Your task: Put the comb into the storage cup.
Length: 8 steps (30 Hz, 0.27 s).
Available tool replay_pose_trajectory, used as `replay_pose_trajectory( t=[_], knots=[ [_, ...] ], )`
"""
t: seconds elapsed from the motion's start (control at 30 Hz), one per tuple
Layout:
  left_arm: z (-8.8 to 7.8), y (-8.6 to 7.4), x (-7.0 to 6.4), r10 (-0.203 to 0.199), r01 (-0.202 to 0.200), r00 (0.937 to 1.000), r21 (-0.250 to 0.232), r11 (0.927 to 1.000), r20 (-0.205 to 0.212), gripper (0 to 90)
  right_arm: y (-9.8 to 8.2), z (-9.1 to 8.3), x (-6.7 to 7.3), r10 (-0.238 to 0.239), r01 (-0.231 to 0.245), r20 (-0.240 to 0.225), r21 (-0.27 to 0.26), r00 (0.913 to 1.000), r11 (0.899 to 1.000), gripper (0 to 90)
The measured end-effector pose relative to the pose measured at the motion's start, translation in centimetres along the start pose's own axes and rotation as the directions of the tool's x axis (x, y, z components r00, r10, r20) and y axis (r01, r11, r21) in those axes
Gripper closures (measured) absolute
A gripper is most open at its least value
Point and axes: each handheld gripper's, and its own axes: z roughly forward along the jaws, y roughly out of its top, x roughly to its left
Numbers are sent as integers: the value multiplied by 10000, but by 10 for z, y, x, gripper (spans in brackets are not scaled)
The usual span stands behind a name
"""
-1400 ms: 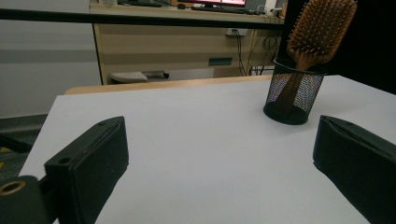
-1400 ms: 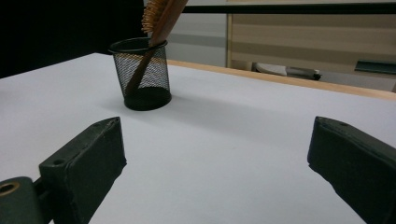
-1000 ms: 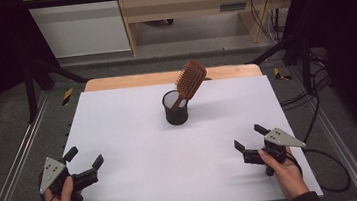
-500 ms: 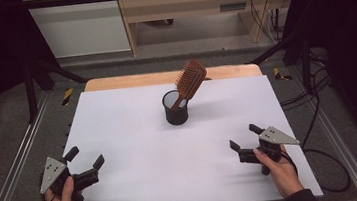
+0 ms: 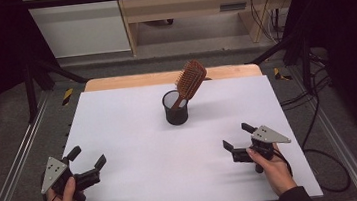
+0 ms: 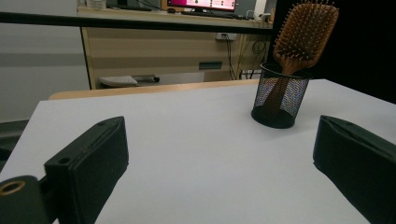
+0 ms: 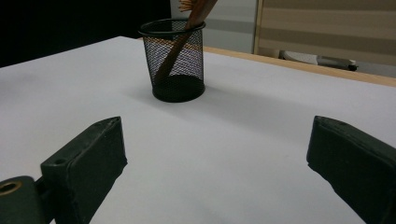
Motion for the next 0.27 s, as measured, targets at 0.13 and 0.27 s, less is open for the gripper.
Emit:
replay_pose_trajectory(
  t=[0.13,0.27],
  knots=[
    [2,0,-3,-13,13,9999,-4,10000,131,36,0,4,4,-68,67,-139,-62,9999,10000,45],
    [2,1,-4,-3,4,9997,-35,10000,234,35,0,5,6,-54,53,-200,-65,9998,10000,45]
  ],
)
